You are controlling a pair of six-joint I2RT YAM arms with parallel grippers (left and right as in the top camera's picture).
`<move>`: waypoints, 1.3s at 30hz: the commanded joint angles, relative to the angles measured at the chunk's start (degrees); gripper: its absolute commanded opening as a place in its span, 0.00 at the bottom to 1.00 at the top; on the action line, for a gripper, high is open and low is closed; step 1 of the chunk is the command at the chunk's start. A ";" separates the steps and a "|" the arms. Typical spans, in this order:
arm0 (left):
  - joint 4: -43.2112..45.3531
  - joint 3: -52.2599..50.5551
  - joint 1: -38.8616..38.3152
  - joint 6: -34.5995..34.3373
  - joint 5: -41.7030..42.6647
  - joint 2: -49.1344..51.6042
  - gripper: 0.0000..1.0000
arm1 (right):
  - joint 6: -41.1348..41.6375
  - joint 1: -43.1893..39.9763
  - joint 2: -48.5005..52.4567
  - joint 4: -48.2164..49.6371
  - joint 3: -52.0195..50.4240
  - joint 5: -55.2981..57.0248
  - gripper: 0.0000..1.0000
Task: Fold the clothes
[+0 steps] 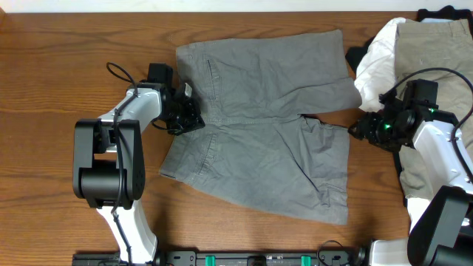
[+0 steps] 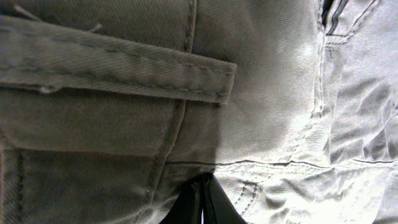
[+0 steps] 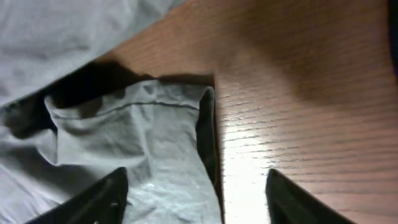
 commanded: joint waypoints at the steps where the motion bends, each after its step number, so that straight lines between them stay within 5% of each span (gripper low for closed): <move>1: 0.74 -3.54 1.38 -0.35 -16.11 7.30 0.06 | -2.47 1.05 -0.46 0.68 0.00 1.66 0.73; 14: 0.92 -3.54 1.38 -1.60 -16.13 7.30 0.06 | -9.25 4.98 6.25 6.82 -0.02 3.69 0.70; 24: 0.72 -3.54 1.38 -1.60 -16.13 7.30 0.06 | -5.18 8.68 12.87 13.09 -0.04 6.78 0.60; 26: 0.74 -3.54 1.38 -1.60 -16.13 7.30 0.06 | -3.78 8.68 13.33 13.99 -0.04 8.24 0.52; 32: 0.74 -3.54 1.38 -1.84 -16.15 7.30 0.06 | -1.27 8.26 13.31 14.05 -0.02 11.85 0.03; 39: 0.74 -3.54 1.38 -1.84 -16.15 7.30 0.06 | -1.03 5.11 11.04 14.10 0.42 12.48 0.01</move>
